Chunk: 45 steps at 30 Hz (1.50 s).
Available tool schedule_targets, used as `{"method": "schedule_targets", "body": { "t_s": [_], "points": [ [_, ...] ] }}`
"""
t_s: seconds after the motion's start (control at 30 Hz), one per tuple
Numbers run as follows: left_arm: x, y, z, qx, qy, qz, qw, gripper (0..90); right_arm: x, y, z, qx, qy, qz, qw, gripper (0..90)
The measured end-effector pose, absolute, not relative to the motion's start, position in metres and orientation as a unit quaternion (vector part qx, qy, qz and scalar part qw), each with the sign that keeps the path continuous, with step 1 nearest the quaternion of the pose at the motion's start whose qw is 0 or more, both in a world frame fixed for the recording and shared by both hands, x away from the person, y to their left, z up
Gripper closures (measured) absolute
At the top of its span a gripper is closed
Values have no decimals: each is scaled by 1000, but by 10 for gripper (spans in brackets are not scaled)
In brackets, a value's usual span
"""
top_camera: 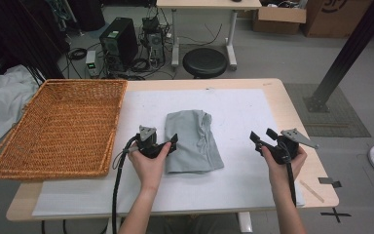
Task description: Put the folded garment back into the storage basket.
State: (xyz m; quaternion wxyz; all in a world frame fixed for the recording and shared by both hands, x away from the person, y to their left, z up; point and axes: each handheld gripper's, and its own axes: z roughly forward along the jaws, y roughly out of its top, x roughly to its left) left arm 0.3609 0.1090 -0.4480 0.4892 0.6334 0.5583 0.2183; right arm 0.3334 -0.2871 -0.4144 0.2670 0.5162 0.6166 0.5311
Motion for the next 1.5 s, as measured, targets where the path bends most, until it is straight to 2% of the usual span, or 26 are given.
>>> {"method": "schedule_targets", "body": {
  "t_s": [0.07,0.23,0.33,0.47,0.8,0.97,1.1,1.17,1.2,1.43,1.5],
  "points": [
    [363,108,-450,628,569,209,488,177,333,-287,-416,516,617,531,266,286],
    [371,110,-455,616,598,198,473,196,334,-288,-417,516,617,534,261,285],
    [377,115,-459,606,610,170,480,236,334,-288,-418,515,616,536,260,287],
    [380,117,-462,605,616,163,477,273,335,-289,-418,514,617,536,259,289],
    [380,108,-465,615,602,182,475,285,336,-287,-419,511,618,540,257,294],
    [381,96,-462,642,587,197,452,317,336,-286,-420,510,620,539,254,296],
    [383,91,-460,638,602,194,439,325,336,-287,-420,510,620,539,255,298],
    [384,91,-460,636,603,193,441,365,335,-288,-418,511,618,540,256,299],
    [384,90,-460,637,601,189,443,420,335,-288,-418,510,618,540,257,299],
    [385,89,-460,635,607,197,436,535,335,-287,-418,507,620,542,254,307],
    [385,91,-461,639,603,191,438,677,335,-287,-417,507,620,543,254,312]
  ]
}}
